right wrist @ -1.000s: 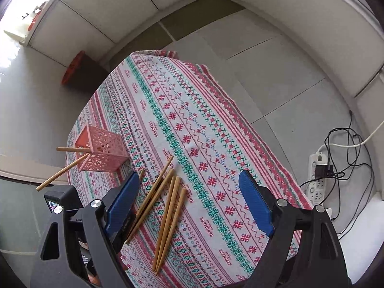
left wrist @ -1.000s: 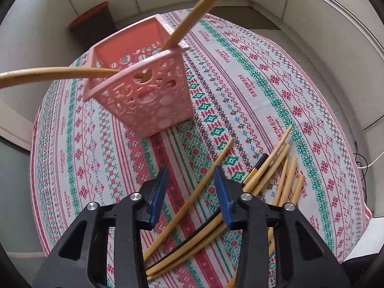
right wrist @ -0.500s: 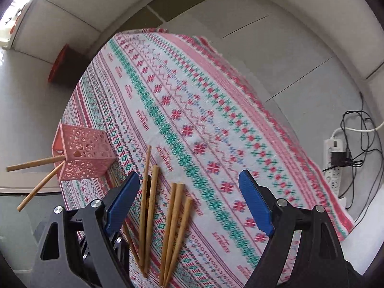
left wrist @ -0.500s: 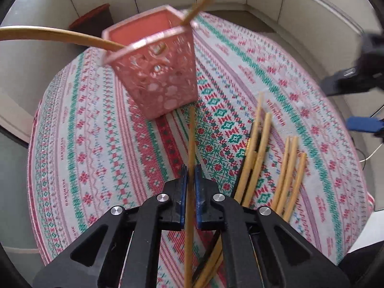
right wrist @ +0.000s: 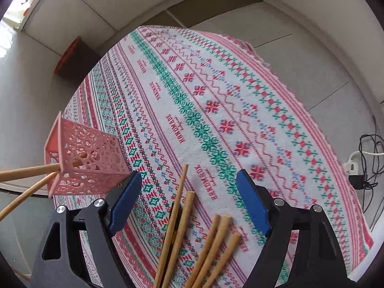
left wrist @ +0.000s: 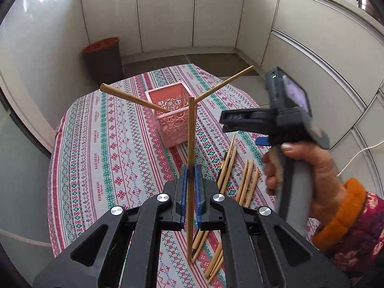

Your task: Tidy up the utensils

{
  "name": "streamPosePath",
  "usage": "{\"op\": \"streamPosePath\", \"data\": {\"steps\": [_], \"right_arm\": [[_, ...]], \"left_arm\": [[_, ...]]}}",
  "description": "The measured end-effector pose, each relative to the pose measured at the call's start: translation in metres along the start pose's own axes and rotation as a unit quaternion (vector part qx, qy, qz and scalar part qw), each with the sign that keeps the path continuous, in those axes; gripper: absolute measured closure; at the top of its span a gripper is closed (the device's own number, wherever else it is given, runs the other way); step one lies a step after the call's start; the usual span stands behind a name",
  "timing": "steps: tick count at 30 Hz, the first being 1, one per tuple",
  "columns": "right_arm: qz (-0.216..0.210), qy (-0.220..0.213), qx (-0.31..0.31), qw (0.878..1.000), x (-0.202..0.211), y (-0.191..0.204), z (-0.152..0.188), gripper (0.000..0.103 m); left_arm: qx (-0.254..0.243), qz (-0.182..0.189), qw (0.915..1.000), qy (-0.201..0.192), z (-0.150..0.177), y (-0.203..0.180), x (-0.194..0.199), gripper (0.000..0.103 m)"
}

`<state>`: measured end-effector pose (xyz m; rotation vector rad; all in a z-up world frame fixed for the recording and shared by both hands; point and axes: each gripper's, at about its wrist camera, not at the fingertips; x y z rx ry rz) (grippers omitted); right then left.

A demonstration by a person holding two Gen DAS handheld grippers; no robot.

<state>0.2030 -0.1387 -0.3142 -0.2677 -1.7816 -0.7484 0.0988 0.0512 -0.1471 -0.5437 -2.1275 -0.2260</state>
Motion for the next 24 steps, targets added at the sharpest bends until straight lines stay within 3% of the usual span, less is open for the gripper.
{"op": "streamPosePath", "data": {"steps": [1, 2, 4, 5, 14, 24], "right_arm": [[0.008, 0.000, 0.002, 1.000, -0.006, 0.002, 0.001, 0.027], [0.026, 0.001, 0.008, 1.000, -0.013, 0.005, 0.001, 0.038], [0.071, -0.032, 0.033, 0.996, -0.016, 0.013, 0.004, 0.065], [0.081, -0.028, 0.042, 0.995, -0.021, 0.016, 0.004, 0.093], [-0.009, -0.012, -0.031, 0.999, 0.022, -0.026, 0.019, 0.098], [-0.119, -0.064, 0.088, 0.987, 0.139, -0.008, 0.057, 0.098]], "left_arm": [[0.003, -0.001, 1.0000, 0.001, -0.001, 0.003, 0.001, 0.098], [0.005, -0.001, 1.0000, 0.001, -0.001, 0.005, 0.004, 0.098], [0.011, -0.002, 0.9999, 0.000, -0.002, 0.010, 0.005, 0.098], [0.014, -0.003, 0.9999, -0.003, -0.002, 0.013, 0.008, 0.098], [0.016, 0.013, 0.9990, -0.041, -0.010, 0.017, 0.044, 0.098], [0.008, 0.016, 0.9961, -0.086, -0.016, 0.015, 0.085, 0.098]]}}
Point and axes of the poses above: each gripper's, at about its wrist camera, not at the fingertips, and x roughly against the way its jaws point, y to its left, z to its underside, and after that the axes turned 2 degrees about y, right-handed
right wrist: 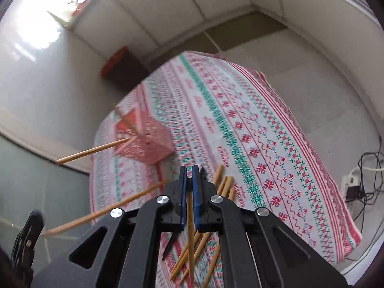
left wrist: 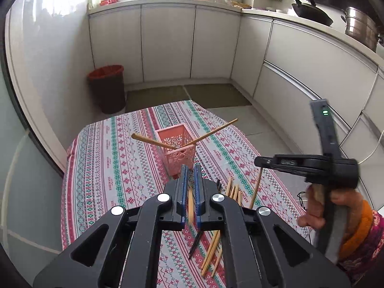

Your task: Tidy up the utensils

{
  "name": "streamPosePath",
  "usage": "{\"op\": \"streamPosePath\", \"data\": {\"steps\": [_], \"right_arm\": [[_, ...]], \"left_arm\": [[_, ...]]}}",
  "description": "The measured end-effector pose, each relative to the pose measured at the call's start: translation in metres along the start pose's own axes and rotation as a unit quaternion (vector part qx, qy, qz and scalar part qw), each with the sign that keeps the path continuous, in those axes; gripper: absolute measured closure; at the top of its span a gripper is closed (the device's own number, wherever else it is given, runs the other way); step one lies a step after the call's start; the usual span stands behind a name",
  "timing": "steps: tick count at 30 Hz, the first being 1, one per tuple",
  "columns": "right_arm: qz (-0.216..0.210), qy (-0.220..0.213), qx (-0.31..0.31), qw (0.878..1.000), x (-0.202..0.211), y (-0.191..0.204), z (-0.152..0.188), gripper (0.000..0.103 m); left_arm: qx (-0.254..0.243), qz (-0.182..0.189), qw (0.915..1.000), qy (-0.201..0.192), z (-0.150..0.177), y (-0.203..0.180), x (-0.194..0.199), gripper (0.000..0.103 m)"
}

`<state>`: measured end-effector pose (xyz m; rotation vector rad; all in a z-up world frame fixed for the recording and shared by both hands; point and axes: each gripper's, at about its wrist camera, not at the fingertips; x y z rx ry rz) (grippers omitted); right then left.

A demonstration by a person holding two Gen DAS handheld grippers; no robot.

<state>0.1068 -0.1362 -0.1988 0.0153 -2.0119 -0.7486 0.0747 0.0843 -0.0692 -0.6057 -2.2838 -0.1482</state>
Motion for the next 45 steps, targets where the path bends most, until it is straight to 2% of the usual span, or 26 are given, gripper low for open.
{"op": "streamPosePath", "data": {"steps": [4, 7, 9, 11, 13, 15, 20, 22, 25, 27, 28, 29, 32, 34, 39, 41, 45], "right_arm": [[-0.043, -0.026, 0.054, 0.997, 0.036, 0.027, 0.008, 0.098], [-0.071, -0.034, 0.090, 0.993, 0.058, 0.048, 0.019, 0.098], [-0.083, -0.032, 0.109, 0.990, 0.065, 0.056, 0.027, 0.098], [-0.089, -0.025, 0.122, 0.988, 0.067, 0.063, 0.031, 0.098], [-0.087, -0.018, 0.136, 0.987, 0.064, 0.066, 0.035, 0.098], [-0.075, -0.015, 0.139, 0.987, 0.060, 0.067, 0.037, 0.098], [-0.046, -0.022, 0.142, 0.989, 0.058, 0.055, 0.030, 0.098], [-0.040, -0.024, 0.137, 0.990, 0.059, 0.046, 0.025, 0.098], [-0.044, -0.021, 0.120, 0.991, 0.059, 0.036, 0.017, 0.098], [-0.049, -0.021, 0.116, 0.992, 0.060, 0.032, 0.014, 0.098], [-0.050, -0.022, 0.117, 0.992, 0.061, 0.032, 0.013, 0.098], [-0.051, -0.023, 0.118, 0.991, 0.062, 0.033, 0.013, 0.098], [-0.062, -0.027, 0.127, 0.990, 0.070, 0.038, 0.015, 0.098], [-0.069, -0.034, 0.138, 0.987, 0.077, 0.044, 0.017, 0.098], [-0.092, -0.050, 0.171, 0.980, 0.097, 0.065, 0.027, 0.098], [-0.096, -0.057, 0.185, 0.976, 0.104, 0.075, 0.031, 0.098], [-0.103, -0.067, 0.203, 0.972, 0.120, 0.093, 0.037, 0.098]], "left_arm": [[0.008, 0.004, 0.9999, -0.007, -0.001, 0.006, 0.010, 0.098], [0.033, 0.018, 0.9991, 0.018, 0.007, 0.021, 0.004, 0.098], [0.070, 0.045, 0.9922, 0.093, 0.019, 0.040, -0.025, 0.098], [0.099, 0.057, 0.9768, 0.181, 0.037, 0.052, -0.065, 0.096], [0.104, 0.044, 0.9642, 0.240, 0.055, 0.052, -0.101, 0.095], [0.084, 0.020, 0.9567, 0.278, 0.062, 0.042, -0.132, 0.094], [0.056, 0.015, 0.9541, 0.294, 0.043, 0.017, -0.179, 0.074], [0.041, 0.000, 0.9527, 0.301, 0.044, 0.010, -0.196, 0.071], [0.017, -0.039, 0.9481, 0.315, 0.052, 0.001, -0.226, 0.071], [0.006, -0.054, 0.9453, 0.322, 0.059, 0.000, -0.238, 0.078], [0.003, -0.052, 0.9508, 0.305, 0.059, 0.000, -0.237, 0.094], [0.000, -0.056, 0.9504, 0.306, 0.060, 0.000, -0.236, 0.097], [0.002, -0.048, 0.9590, 0.279, 0.062, 0.008, -0.215, 0.097], [0.006, -0.045, 0.9670, 0.251, 0.060, 0.016, -0.186, 0.097], [0.034, -0.028, 0.9911, 0.125, 0.049, 0.041, -0.072, 0.097], [0.053, -0.028, 0.9959, 0.068, 0.044, 0.048, -0.029, 0.097], [0.078, -0.038, 0.9961, -0.012, 0.033, 0.054, 0.026, 0.097]]}}
Point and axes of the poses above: each gripper's, at about its wrist camera, not at the fingertips, and x roughly against the way its jaws point, y to its left, z to its underside, and after that the axes turned 2 degrees about y, right-handed
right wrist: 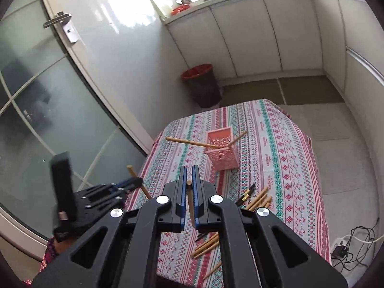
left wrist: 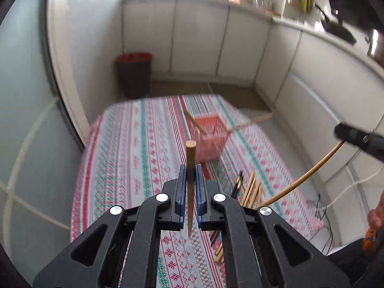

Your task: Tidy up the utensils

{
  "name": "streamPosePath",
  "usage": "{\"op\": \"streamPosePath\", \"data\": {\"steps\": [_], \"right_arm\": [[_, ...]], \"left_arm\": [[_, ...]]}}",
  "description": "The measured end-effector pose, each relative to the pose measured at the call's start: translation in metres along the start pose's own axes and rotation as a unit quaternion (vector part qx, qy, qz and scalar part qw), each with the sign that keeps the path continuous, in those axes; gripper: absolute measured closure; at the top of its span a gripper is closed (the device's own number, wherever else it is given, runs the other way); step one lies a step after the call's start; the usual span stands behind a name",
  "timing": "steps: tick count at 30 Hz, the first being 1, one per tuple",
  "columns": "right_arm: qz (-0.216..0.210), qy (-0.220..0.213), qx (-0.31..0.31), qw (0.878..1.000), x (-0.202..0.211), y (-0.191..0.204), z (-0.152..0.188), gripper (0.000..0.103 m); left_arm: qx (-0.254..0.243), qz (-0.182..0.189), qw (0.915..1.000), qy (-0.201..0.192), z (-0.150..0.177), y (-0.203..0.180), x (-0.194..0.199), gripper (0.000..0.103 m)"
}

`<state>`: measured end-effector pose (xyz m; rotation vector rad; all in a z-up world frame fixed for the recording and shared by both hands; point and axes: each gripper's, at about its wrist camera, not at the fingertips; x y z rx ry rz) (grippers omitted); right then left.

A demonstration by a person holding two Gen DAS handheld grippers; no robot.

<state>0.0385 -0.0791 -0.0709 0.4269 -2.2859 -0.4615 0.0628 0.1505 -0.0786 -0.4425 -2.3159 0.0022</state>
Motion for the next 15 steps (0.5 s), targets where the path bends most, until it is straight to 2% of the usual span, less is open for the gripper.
{"op": "streamPosePath", "data": {"steps": [5, 8, 12, 15], "right_arm": [[0.008, -0.022, 0.008, 1.000, 0.023, 0.013, -0.021, 0.098], [0.013, -0.049, -0.001, 0.999, 0.037, 0.012, -0.042, 0.098], [0.018, -0.112, -0.028, 0.993, 0.058, 0.004, -0.073, 0.098], [0.030, -0.154, -0.045, 0.987, 0.063, -0.006, -0.091, 0.098]], "left_arm": [[0.008, 0.010, 0.9970, -0.076, -0.029, -0.005, 0.048, 0.097], [0.004, 0.015, 0.9944, -0.104, -0.048, -0.013, 0.063, 0.097], [0.007, 0.018, 0.9901, -0.139, -0.076, -0.027, 0.064, 0.097], [0.016, 0.019, 0.9874, -0.156, -0.099, -0.034, 0.050, 0.097]]}}
Point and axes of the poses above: each gripper's, at about its wrist camera, not at the fingertips, and x roughly against the way its jaws point, y to its left, z to its underside, and after that the axes turned 2 degrees about y, right-handed
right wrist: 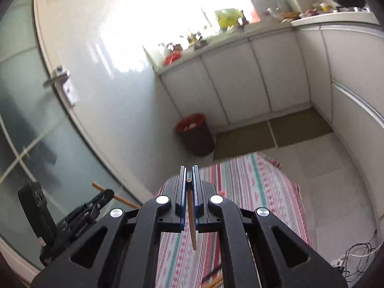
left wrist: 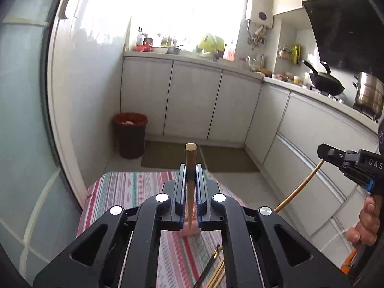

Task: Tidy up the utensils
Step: 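Open the right gripper over the basket while the left gripper drops its chopstick in, then move the left gripper back toward the remaining chopstick pile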

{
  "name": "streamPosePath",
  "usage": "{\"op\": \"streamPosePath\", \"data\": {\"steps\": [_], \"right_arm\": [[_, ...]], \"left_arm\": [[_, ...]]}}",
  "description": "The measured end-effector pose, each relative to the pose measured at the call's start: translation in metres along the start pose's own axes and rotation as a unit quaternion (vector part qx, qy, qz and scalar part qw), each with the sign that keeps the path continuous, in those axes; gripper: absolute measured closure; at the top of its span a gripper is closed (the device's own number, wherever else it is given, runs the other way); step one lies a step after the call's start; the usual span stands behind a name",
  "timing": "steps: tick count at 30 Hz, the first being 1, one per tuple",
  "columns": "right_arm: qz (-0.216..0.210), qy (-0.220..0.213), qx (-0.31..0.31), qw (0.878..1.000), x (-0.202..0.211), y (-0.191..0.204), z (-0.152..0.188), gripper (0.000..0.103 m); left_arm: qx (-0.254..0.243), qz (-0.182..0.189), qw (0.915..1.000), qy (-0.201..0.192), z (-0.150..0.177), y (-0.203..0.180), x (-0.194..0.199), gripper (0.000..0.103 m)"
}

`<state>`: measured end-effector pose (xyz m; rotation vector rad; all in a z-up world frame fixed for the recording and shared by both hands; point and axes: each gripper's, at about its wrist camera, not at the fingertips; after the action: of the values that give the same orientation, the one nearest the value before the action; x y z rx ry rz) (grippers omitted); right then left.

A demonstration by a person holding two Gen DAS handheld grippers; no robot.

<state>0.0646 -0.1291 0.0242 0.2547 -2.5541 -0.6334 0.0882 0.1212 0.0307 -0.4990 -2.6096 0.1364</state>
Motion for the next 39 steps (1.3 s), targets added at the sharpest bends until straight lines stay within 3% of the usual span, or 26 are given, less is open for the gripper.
{"op": "streamPosePath", "data": {"steps": [6, 12, 14, 17, 20, 25, 32, 34, 35, 39], "right_arm": [[0.022, -0.050, -0.013, 0.998, -0.026, -0.017, -0.017, 0.098], [0.038, -0.051, -0.013, 0.998, -0.064, -0.028, -0.015, 0.098], [0.050, -0.050, -0.005, 0.997, -0.077, -0.028, -0.012, 0.098], [0.054, -0.044, -0.001, 0.998, -0.091, -0.028, -0.009, 0.098], [0.064, -0.041, 0.009, 0.997, -0.104, -0.024, -0.005, 0.098], [0.070, -0.037, 0.014, 0.997, -0.122, -0.018, 0.001, 0.098], [0.061, -0.030, 0.024, 0.997, -0.156, -0.016, 0.011, 0.096], [0.066, -0.025, 0.027, 0.997, -0.159, -0.015, 0.015, 0.077], [0.066, -0.026, 0.024, 0.997, -0.158, -0.016, 0.016, 0.063], [0.077, -0.020, 0.032, 0.996, -0.153, -0.013, 0.017, 0.060]], "left_arm": [[0.020, -0.011, 0.9997, -0.001, -0.013, -0.007, -0.054, 0.097], [0.030, -0.011, 0.9989, 0.034, 0.004, -0.002, -0.120, 0.096], [0.044, -0.002, 0.9978, 0.049, 0.011, 0.005, -0.133, 0.088], [0.068, 0.005, 0.9972, 0.031, 0.007, 0.017, -0.124, 0.074], [0.082, 0.002, 0.9966, 0.011, -0.001, 0.024, -0.111, 0.072], [0.090, -0.007, 0.9959, 0.009, -0.007, 0.030, -0.104, 0.070], [0.068, -0.018, 0.9975, 0.012, -0.007, 0.032, -0.102, 0.069], [0.064, -0.024, 0.9976, 0.009, -0.006, 0.032, -0.101, 0.067], [0.064, -0.024, 0.9976, 0.008, -0.007, 0.031, -0.100, 0.066], [0.062, -0.025, 0.9977, 0.003, -0.007, 0.028, -0.095, 0.057]]}}
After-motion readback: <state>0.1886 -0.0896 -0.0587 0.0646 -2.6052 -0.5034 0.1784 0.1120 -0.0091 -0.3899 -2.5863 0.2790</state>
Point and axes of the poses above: each gripper's, at about its wrist camera, not at the fingertips, and x roughly against the way its jaws point, y to its left, z to its underside, and after that the axes turned 2 degrees about y, right-handed
